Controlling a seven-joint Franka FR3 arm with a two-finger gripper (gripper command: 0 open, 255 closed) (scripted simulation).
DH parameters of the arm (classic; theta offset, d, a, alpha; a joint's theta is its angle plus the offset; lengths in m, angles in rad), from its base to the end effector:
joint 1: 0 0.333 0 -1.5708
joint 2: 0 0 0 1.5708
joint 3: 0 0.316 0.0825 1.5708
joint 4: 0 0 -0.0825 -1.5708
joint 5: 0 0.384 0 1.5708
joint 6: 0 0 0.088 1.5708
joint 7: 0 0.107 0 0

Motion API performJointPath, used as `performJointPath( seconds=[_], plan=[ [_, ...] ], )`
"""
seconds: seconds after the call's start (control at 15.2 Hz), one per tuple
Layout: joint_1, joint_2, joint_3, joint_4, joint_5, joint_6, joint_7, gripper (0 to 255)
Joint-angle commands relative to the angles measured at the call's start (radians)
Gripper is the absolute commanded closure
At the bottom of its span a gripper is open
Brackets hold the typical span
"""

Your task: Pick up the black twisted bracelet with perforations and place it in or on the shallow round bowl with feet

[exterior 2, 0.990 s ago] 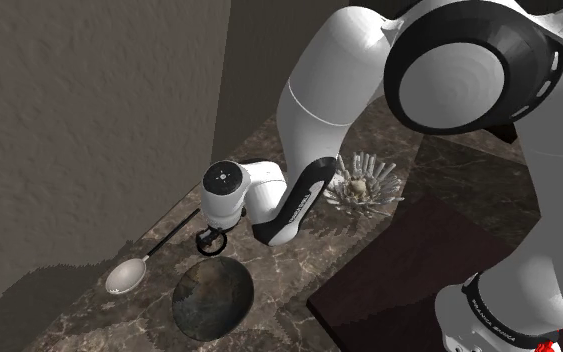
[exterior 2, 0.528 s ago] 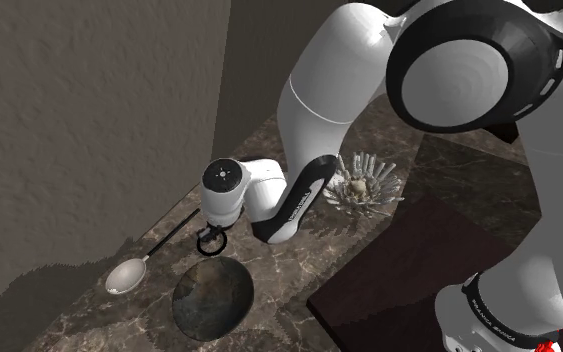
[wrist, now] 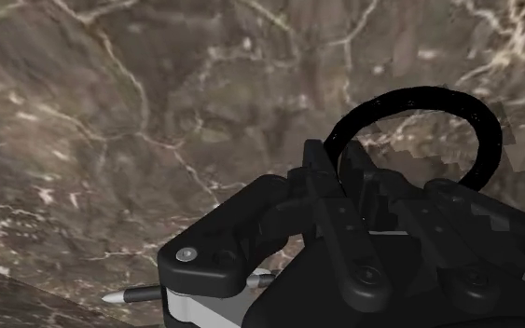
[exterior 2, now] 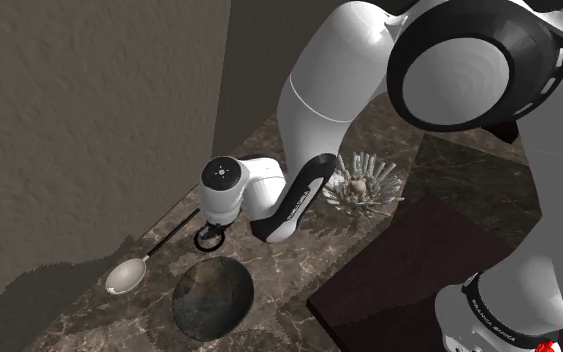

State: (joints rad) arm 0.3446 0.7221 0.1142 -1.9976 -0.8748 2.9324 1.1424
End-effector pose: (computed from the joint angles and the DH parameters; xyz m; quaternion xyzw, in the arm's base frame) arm 0.5102 0.3069 0.1099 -0.9871 -0.0581 -0.1490 0.0105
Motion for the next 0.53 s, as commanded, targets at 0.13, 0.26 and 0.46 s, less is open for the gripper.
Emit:
performJointPath(
  seconds=[0.13,0.26,0.46],
  plan=[
    [-0.021,-0.041,0.032,-0.035,0.021,-0.024,-0.024,255],
    [-0.036,-0.066,0.051,-0.048,0.037,-0.04,-0.042,255],
    [-0.059,-0.103,0.08,-0.066,0.062,-0.063,-0.069,255]
  ],
)
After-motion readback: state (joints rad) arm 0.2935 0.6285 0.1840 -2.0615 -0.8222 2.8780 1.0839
